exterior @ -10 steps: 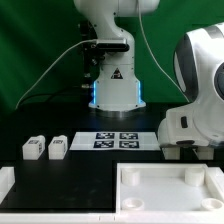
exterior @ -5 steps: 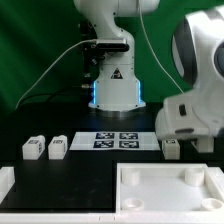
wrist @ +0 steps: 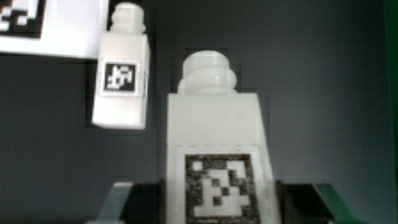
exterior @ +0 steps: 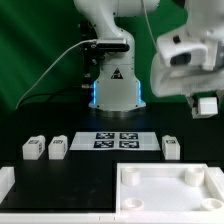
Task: Assemble one leg
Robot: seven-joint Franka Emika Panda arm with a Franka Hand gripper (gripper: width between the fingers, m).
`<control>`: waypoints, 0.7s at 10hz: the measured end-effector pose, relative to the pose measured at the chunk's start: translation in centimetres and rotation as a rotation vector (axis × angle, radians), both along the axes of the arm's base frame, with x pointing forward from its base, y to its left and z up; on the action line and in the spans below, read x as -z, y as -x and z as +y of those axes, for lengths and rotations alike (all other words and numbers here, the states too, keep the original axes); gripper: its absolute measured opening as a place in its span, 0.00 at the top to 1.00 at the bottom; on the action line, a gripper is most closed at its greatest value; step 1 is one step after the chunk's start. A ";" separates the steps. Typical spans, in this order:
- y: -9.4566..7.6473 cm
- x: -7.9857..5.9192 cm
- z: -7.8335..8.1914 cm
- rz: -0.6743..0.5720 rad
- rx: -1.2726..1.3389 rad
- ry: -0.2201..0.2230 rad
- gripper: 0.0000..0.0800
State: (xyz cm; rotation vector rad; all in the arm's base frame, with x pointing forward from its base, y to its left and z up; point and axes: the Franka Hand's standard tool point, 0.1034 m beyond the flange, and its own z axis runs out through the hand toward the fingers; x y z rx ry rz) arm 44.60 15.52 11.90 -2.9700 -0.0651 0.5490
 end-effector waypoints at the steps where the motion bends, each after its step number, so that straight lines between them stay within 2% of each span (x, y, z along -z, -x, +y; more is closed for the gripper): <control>1: -0.6 0.3 0.1 -0.113 0.010 -0.003 0.63; 2: -0.9 0.1 -0.1 -0.219 0.018 -0.005 0.63; 3: -2.6 -0.1 -0.5 -0.306 -0.004 -0.014 0.63; 4: -5.6 -1.5 -1.1 -0.424 -0.030 -0.020 0.63; 5: -7.9 -2.7 -2.2 -0.526 -0.039 -0.026 0.63; 6: -9.7 -3.7 -2.6 -0.612 -0.033 -0.028 0.63; 7: -11.2 -5.0 -2.2 -0.713 -0.014 -0.035 0.63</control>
Offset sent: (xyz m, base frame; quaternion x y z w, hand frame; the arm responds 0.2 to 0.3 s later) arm 0.0903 -0.0205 0.0339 -0.0630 0.2770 -0.0823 0.9553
